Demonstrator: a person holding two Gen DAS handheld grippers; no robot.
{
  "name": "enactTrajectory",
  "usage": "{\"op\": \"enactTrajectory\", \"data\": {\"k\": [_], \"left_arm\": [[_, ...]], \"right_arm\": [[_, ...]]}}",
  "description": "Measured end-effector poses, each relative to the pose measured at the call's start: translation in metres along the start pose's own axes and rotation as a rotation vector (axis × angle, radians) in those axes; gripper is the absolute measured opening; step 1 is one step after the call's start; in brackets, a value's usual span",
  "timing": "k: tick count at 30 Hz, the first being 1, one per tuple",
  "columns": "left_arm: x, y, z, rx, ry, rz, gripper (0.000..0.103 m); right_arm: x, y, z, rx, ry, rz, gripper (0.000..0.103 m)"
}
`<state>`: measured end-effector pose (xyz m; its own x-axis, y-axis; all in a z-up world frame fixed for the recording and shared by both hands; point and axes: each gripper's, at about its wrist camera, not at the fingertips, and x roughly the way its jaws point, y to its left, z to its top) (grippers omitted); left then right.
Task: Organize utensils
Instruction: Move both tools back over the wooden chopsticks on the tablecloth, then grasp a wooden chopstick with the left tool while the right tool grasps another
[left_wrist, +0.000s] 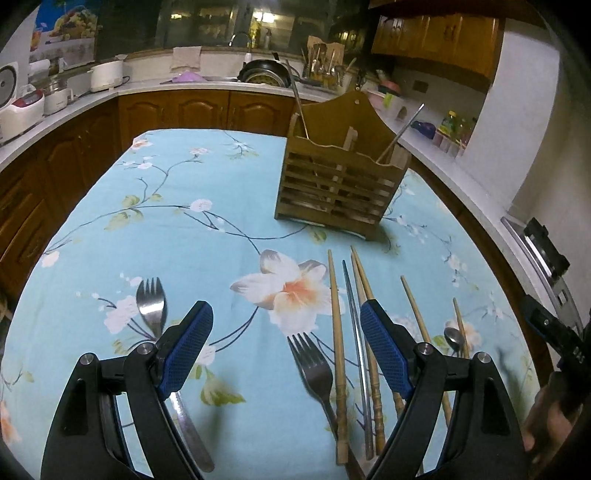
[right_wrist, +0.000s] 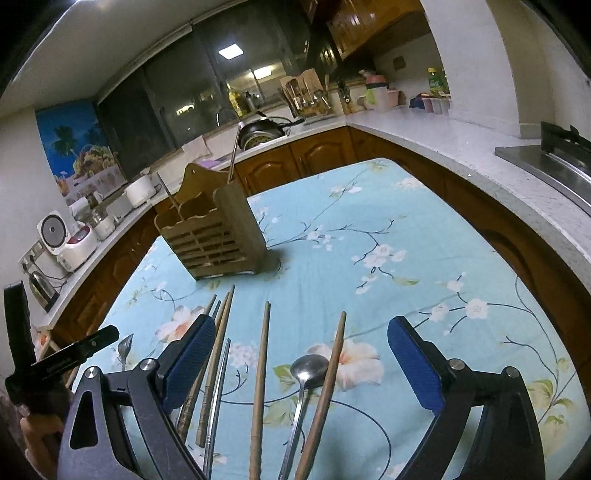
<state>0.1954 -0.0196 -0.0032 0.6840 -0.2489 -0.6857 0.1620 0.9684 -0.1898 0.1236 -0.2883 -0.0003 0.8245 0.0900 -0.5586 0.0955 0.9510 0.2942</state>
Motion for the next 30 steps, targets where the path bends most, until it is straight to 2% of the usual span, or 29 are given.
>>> {"op": "enactTrajectory", "data": {"k": [3,9,14,19,25,29,30], "left_arm": [[0.009,-0.004,0.003,0.013,0.028,-0.006,0.084],[0.030,-0.011,0.013,0.039,0.078,-0.012,0.083],[0.057,-0.022,0.021,0.065,0.148,-0.018,0.072],[0.088,-0.034,0.026,0.095,0.214,-0.023,0.061],[0.117,-0.047,0.031,0.150,0.257,-0.007,0.056],[0.136,-0.053,0.032,0.177,0.290,-0.001,0.049],[0.138,-0.056,0.032,0.198,0.279,0.012,0.049]], "right_arm": [[0.008,0.006,0.003,-0.016,0.016,0.012,0.088],[0.032,0.019,0.007,-0.040,0.079,0.034,0.065],[0.063,0.030,0.006,-0.063,0.159,0.053,0.047],[0.091,0.034,0.002,-0.082,0.230,0.057,0.037],[0.120,0.034,-0.002,-0.095,0.295,0.040,0.029],[0.132,0.036,-0.003,-0.119,0.322,0.022,0.026],[0.133,0.037,-0.002,-0.126,0.322,0.019,0.026]]}}
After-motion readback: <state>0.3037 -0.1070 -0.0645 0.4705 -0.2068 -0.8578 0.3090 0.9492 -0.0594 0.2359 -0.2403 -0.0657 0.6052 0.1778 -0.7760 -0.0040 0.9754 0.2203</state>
